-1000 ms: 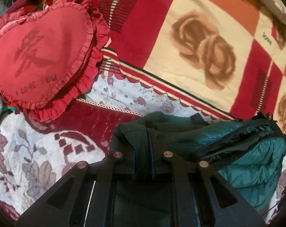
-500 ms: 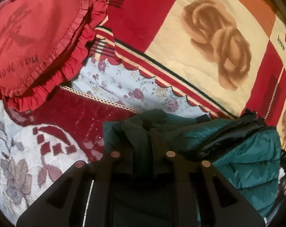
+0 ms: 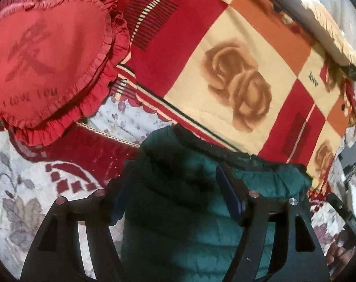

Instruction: Fold large clothes

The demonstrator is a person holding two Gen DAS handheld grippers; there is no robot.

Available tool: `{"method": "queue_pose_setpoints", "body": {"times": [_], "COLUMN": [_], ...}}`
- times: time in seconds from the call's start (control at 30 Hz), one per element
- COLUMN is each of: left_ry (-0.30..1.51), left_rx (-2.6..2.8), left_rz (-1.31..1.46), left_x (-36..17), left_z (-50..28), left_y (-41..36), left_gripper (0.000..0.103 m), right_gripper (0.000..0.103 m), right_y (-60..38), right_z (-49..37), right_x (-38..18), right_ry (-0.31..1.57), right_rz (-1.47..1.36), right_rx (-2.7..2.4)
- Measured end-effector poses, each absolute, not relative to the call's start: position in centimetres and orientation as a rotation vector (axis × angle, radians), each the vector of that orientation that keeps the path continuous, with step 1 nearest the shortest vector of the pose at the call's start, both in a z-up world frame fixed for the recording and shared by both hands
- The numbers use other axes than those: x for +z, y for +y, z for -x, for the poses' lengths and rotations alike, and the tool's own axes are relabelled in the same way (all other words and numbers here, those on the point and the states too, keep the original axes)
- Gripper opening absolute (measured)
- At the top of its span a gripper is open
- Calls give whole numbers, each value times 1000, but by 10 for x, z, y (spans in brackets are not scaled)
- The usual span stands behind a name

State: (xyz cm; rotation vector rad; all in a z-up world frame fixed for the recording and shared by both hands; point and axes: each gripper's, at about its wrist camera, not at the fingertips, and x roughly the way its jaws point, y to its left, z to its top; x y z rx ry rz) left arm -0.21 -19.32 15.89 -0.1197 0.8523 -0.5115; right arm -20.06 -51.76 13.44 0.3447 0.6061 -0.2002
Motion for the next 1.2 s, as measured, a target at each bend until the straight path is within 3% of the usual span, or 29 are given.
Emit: {"method": "queue_pose_setpoints", "body": {"times": [0.23,0.33,0.4,0.47,0.63,0.73,0.93,1.2], "left_ry": [857,869,876,890,911,918,921,937], "left_rx": [-497,-491,-468,-428,-379,-369,-375,-363], "left_rz": [72,29,-20,-72,-94,-55,-58,-90], "left_x": [151,139,131,118,90,82,67,75], "left_z": [33,43,45,41,23,10,1,2], "left_y": [-194,-204,-214,-224,-232,-229,-232,-231], "left_gripper": [69,70,69,70,70,77,80,80], "right_gripper": [81,70,58,56,56,56,56,56], "right_y": [-466,-449,-444,-443,-452,-465,-476,-486], "right_z": [183,166,149,132,95,75,64,95], "right_x": [109,98,88,76,54,33,7,39], "right_ry": [665,684,706,721,741,798,834,813], "right_rz": [-263,-223,-211,-202,-164,-189,-229,-299], "right_rx": [-105,-98,-112,-140,-221,-239,-233,-202]}}
